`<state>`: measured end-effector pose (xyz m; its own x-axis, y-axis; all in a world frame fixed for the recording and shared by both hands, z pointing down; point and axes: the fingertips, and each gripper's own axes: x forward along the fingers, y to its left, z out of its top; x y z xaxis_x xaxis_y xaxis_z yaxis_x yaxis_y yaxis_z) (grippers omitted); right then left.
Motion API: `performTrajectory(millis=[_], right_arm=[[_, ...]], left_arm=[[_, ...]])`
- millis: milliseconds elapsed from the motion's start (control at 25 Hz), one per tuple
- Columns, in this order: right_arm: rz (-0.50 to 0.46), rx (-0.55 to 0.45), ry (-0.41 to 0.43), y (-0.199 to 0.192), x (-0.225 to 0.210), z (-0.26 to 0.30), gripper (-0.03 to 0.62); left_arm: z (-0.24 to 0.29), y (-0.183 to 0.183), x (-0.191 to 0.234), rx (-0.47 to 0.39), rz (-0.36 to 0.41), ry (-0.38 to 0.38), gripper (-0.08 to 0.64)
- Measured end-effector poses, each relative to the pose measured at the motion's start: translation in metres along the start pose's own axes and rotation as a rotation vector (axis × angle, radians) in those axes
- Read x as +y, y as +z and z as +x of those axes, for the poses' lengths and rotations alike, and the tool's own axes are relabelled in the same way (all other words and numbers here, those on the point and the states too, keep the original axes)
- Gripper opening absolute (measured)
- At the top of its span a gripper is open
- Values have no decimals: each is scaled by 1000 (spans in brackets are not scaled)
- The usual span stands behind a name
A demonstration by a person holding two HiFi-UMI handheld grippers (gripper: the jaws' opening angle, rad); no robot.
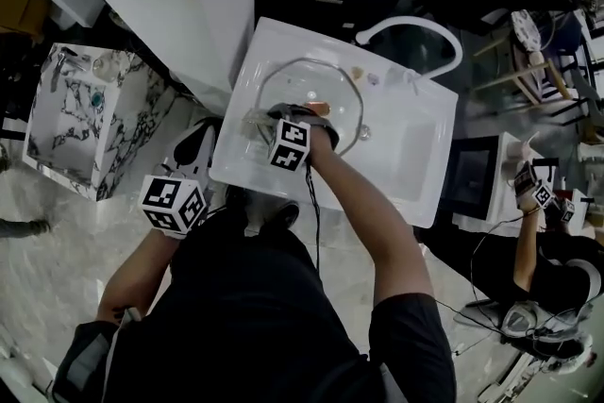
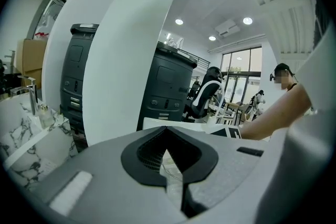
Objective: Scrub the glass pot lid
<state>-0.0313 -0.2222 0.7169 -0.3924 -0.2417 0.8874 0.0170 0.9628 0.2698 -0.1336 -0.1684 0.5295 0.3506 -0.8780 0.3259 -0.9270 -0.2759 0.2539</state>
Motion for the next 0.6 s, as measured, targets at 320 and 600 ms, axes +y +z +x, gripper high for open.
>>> performTrajectory(millis=[320, 600], right_arm=[[-37, -10, 19, -2, 45, -6, 66], [10, -25, 10, -8, 68, -11, 66]], left_arm=[[9, -1, -22, 9, 17, -55, 0], [16, -5, -43, 26, 31, -97, 0]])
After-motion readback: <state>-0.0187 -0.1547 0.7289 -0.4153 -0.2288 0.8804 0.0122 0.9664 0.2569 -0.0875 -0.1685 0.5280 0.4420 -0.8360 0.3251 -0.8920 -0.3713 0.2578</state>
